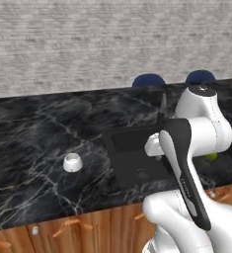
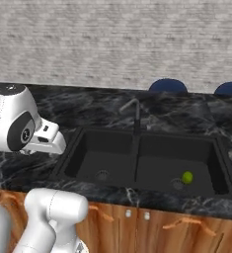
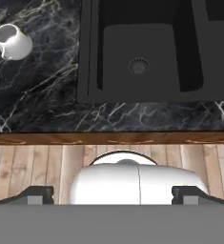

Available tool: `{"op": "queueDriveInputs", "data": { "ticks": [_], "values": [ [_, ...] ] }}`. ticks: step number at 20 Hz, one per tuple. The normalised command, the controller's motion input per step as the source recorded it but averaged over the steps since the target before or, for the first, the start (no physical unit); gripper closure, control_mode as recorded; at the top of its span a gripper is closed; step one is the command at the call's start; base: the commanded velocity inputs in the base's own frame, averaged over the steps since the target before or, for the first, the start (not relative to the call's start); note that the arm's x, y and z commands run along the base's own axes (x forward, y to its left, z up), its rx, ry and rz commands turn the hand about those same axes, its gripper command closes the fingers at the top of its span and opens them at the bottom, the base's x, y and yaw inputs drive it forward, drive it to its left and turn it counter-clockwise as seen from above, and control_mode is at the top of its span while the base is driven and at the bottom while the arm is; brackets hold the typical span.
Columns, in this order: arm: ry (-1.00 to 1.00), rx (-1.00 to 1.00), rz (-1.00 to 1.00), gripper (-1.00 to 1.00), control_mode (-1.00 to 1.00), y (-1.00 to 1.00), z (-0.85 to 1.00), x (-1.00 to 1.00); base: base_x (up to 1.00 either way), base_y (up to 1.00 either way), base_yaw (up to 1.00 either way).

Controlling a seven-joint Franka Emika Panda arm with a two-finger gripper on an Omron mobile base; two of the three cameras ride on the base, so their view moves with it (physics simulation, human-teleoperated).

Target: Clear the mugs and bowl far away from the sink.

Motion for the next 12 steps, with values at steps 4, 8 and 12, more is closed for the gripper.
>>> {"op": "queueDriveInputs", "data": {
  "ticks": [4, 8, 12],
  "values": [
    [0.00, 0.00, 0.00, -1.00, 1.00, 0.00, 0.00, 0.00, -0.05, 1.00, -0.07],
    [0.00, 0.00, 0.00, -1.00, 1.00, 0.00, 0.00, 0.00, -0.01, 1.00, -0.04],
    [0.00, 0.00, 0.00, -1.00, 1.00, 0.00, 0.00, 0.00, 0.00, 0.23, 0.00]
  ]
}}
